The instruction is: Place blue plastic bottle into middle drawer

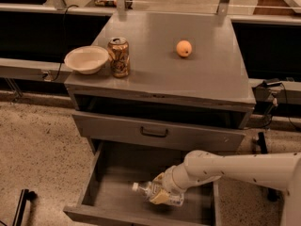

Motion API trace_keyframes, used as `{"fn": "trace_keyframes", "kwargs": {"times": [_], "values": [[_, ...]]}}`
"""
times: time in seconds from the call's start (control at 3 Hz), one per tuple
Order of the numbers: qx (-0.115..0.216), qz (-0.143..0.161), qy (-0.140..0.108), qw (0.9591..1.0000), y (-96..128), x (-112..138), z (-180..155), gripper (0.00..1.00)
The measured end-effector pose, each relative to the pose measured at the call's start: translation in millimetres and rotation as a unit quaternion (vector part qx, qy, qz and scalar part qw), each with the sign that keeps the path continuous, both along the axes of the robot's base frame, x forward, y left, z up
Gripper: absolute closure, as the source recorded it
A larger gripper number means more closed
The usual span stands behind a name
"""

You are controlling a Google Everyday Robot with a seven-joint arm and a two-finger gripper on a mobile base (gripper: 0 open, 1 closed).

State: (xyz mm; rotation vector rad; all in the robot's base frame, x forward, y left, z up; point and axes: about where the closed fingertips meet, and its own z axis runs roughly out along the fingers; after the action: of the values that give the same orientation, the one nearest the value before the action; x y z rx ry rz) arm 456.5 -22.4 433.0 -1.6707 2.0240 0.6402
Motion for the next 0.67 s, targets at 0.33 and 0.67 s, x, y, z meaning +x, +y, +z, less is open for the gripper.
{"fn": "trace_keyframes", "kwargs": {"times": [0.33,0.67], "values": [[-0.018,-0.001,-0.008,0.9998,2.9,2.0,-28.5,0.81],[-0.025,-0.008,-0.02,0.9995,3.3,2.8,-47.8,0.59]]}}
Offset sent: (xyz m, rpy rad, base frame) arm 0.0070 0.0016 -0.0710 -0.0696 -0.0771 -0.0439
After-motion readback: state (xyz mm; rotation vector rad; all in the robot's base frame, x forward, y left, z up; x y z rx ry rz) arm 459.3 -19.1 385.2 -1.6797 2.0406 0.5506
